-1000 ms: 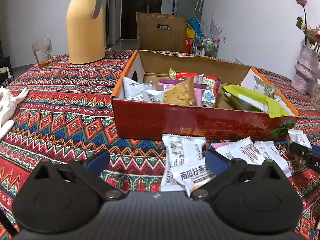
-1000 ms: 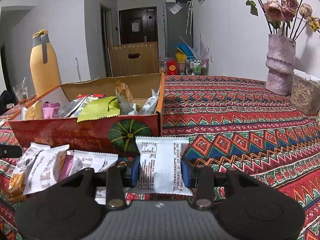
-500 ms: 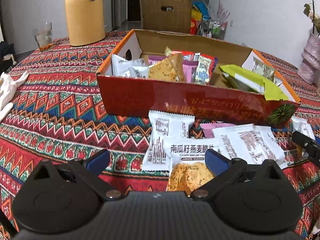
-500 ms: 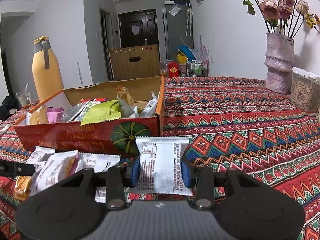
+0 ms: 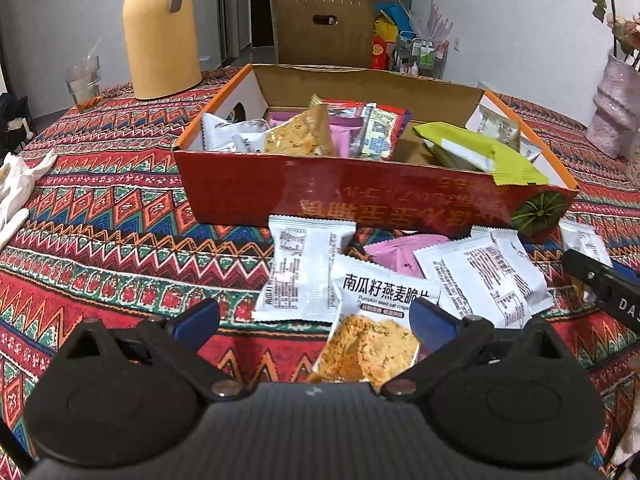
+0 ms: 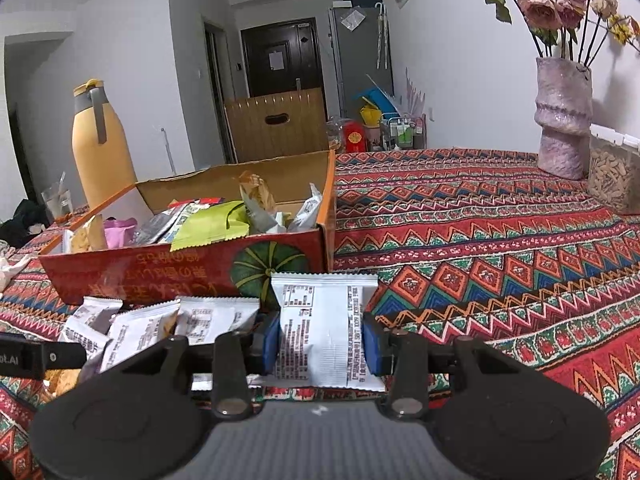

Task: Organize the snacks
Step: 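Grasp the pumpkin-seed oat crisp pack with the left tool while the right tool holds its pack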

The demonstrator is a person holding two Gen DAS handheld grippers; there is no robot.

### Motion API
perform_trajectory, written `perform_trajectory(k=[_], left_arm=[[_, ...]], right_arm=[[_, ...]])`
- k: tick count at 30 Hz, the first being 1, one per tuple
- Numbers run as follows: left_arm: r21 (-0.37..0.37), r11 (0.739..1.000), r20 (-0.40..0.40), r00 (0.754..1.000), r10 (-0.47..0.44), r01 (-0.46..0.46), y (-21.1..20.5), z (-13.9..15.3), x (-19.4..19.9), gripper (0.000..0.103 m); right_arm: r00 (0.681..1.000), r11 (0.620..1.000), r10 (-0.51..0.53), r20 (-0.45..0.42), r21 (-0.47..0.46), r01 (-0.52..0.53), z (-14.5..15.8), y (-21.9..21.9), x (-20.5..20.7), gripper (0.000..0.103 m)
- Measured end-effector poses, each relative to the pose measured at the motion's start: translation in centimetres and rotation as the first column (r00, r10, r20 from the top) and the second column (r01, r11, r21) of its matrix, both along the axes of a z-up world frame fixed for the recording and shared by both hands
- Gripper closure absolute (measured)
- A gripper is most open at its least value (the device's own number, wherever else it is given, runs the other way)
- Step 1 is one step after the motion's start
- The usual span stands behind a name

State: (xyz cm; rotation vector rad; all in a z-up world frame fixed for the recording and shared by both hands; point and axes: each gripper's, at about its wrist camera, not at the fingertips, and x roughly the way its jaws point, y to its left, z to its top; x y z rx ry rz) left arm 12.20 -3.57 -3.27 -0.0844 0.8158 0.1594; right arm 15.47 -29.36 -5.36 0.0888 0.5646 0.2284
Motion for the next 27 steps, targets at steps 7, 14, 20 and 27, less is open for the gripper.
perform_trajectory(k=[7, 14, 20, 27], left_arm=[[0.009, 1.0, 0.001, 1.0, -0.022, 0.022, -0.9, -0.2, 0.4, 0.001], [-0.019, 0.998, 0.017, 0.998, -0.053, 0.054, -1.2, -0.1, 0.4, 0.011], [-0.03, 0.996, 0.027, 0.997, -0.078, 0.079, -1.5, 0.1, 0.0, 0.014], [-0.05, 0.997, 0.006, 0.998, -0.062, 0.062, -1.3, -0.6, 0.2, 0.019]], right_arm=[[1.0, 1.0, 0.004, -0.019, 0.022, -0.003, -0.2, -0.3, 0.0, 0.063], [1.0, 1.0, 0.004, -0.016, 0.029, -0.004, -0.1, -0.3, -0.1, 0.063], [1.0, 1.0, 0.006, -0.016, 0.028, -0.005, -0.1, -0.3, 0.0, 0.063], [1.0, 1.0, 0.009, -0.016, 0.029, -0.008, -0.1, -0.3, 0.0, 0.063]])
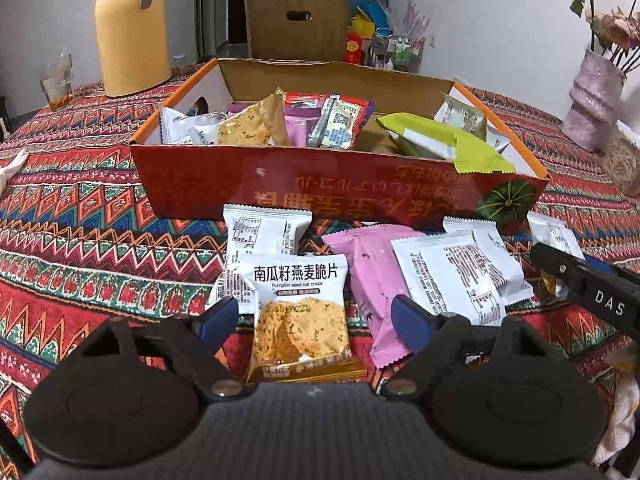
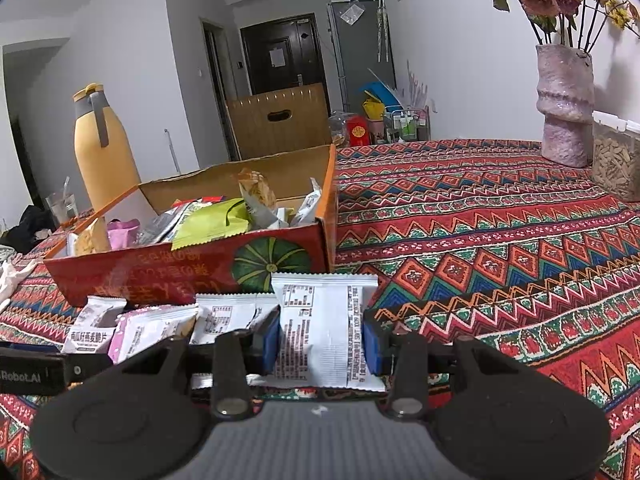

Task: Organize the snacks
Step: 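Grasp the pumpkin-seed oat crisp pack with the left tool while the right tool holds its pack, then carry both held packs over the box and open both tools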

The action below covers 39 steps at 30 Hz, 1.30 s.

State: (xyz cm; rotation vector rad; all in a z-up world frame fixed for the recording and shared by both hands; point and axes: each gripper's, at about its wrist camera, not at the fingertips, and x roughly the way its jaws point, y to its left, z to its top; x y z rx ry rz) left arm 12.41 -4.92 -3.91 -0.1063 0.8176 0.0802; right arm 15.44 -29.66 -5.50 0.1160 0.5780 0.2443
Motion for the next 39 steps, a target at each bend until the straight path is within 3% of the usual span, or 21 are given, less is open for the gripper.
perform_trajectory(k=[17, 19, 21, 27, 39], left_arm=[[-0.052, 0.997, 0.003, 0.998, 0.056, -0.056, 1.9, -0.4, -0.9, 0.032], [-0.052, 0.997, 0.003, 0.999, 0.05, -0.05, 1.7, -0.5, -0.6, 0.038], [-0.022, 0.999, 0.004, 0.999, 0.049, -0.049, 1.4, -0.5, -0.5, 0.056], [-0.037, 0.998, 0.021, 0.999, 0.047, -0.046, 2.1, -0.2, -1.0, 0.058], [-0.038, 0.999, 0.147, 0.989, -0.002, 0.008, 3.5, 3.6, -1.7, 0.059]], right_arm=[[1.0, 1.0, 0.01, 0.012, -0.009, -0.01, -0.1, 0.3, -0.1, 0.063], [1.0, 1.0, 0.012, 0.012, -0.009, -0.012, -0.1, 0.4, -0.1, 0.063], [1.0, 1.0, 0.014, 0.012, -0.01, -0.013, -0.1, 0.4, 0.0, 0.063], [1.0, 0.999, 0.015, 0.024, -0.034, -0.014, -0.1, 0.8, -0.3, 0.063], [0.998, 0.997, 0.004, 0.069, -0.079, 0.001, 1.3, 1.2, -1.2, 0.063]])
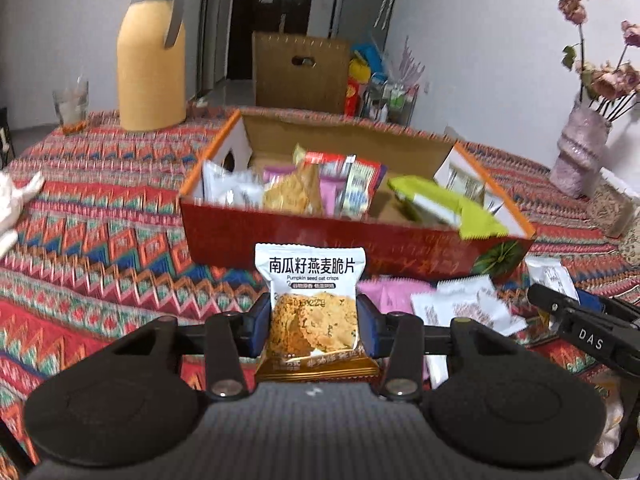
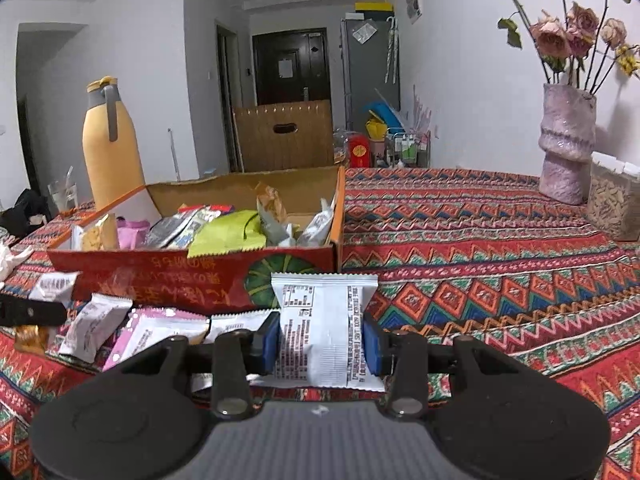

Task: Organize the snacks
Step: 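Carry both held packs over the box and open both tools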

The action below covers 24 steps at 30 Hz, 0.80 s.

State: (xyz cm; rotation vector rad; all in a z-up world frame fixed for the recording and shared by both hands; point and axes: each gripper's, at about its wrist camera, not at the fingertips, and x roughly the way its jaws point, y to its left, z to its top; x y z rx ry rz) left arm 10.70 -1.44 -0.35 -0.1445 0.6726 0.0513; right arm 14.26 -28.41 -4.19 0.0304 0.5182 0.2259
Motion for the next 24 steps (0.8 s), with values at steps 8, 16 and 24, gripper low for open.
perform_trajectory(k=[8, 16, 24], left_arm=[[0.021, 0.999, 0.081, 0.996, -0.048, 0.047, -0.2, 2.7, 1.1, 0.058], [0.033, 0.998, 0.151, 0.987, -0.064, 0.06, -0.2, 4.8, 3.0, 0.058], [0.041, 0.999, 0.169, 0.985, -0.028, 0.021, 0.3, 5.6, 6.1, 0.058]], right_arm=[[0.998, 0.999, -0.042, 0.052, 0.001, 0.042, 2.9, -0.5, 0.0, 0.063], [0.995, 0.999, -0.033, 0.093, -0.008, 0.034, 5.4, 1.2, 1.9, 0.063], [0.993, 1.0, -0.025, 0.115, 0.02, 0.023, 7.0, 3.6, 4.8, 0.063]])
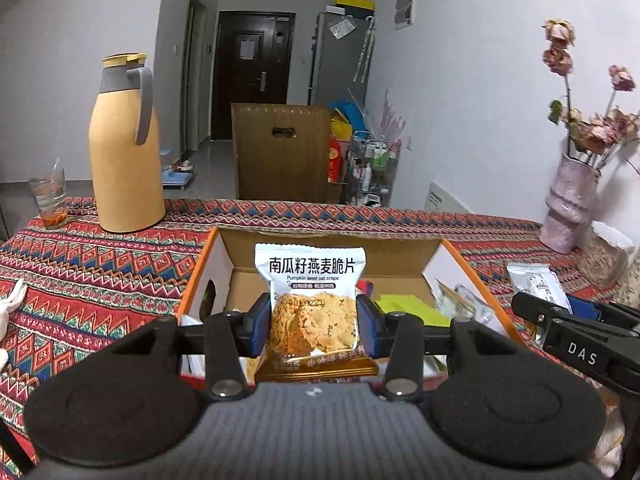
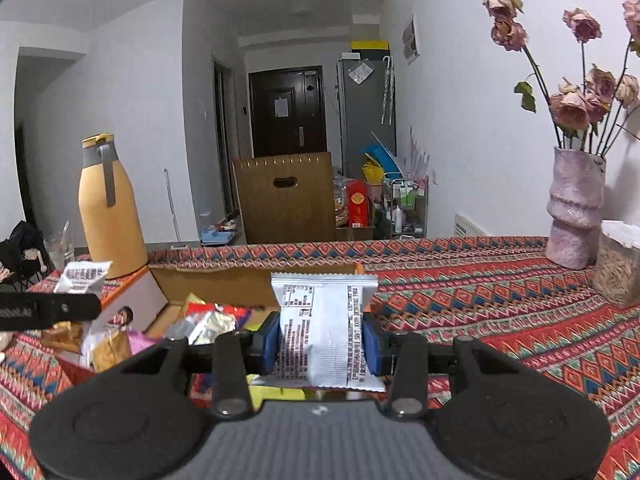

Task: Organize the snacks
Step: 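Carry both held packs over the box and open both tools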

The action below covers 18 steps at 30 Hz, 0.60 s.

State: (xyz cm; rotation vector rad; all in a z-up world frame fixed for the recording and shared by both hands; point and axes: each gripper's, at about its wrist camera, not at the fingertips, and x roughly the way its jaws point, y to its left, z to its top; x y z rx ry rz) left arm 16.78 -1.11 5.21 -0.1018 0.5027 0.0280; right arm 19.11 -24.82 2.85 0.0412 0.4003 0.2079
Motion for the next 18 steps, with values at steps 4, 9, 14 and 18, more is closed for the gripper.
perform_trajectory(k=[4, 9, 14, 18], left_arm=[[0.002, 0.998, 0.014, 0.998, 0.064, -0.064, 0.8, -0.4, 1.6, 0.058], [-0.005, 0.994, 0.021, 0.994, 0.108, -0.108, 2.0, -1.6, 3.4, 0.058], [-0.04, 0.993, -0.022, 0.994, 0.11, -0.111, 3.3, -3.2, 4.6, 0.058], [-0.041, 0.994, -0.029, 0.994, 0.104, -0.105, 3.5, -3.9, 4.8, 0.058]], right_arm=[[1.0, 1.0, 0.001, -0.006, 0.012, -0.001, 0.1, 1.4, 1.8, 0.063], [1.0, 1.0, 0.012, -0.009, 0.009, -0.012, -0.7, 3.2, 3.5, 0.063], [1.0, 1.0, -0.004, -0.008, 0.007, 0.004, -2.2, 4.3, 4.6, 0.063], [1.0, 1.0, 0.02, -0.009, -0.012, -0.02, -3.4, 5.2, 5.1, 0.063]])
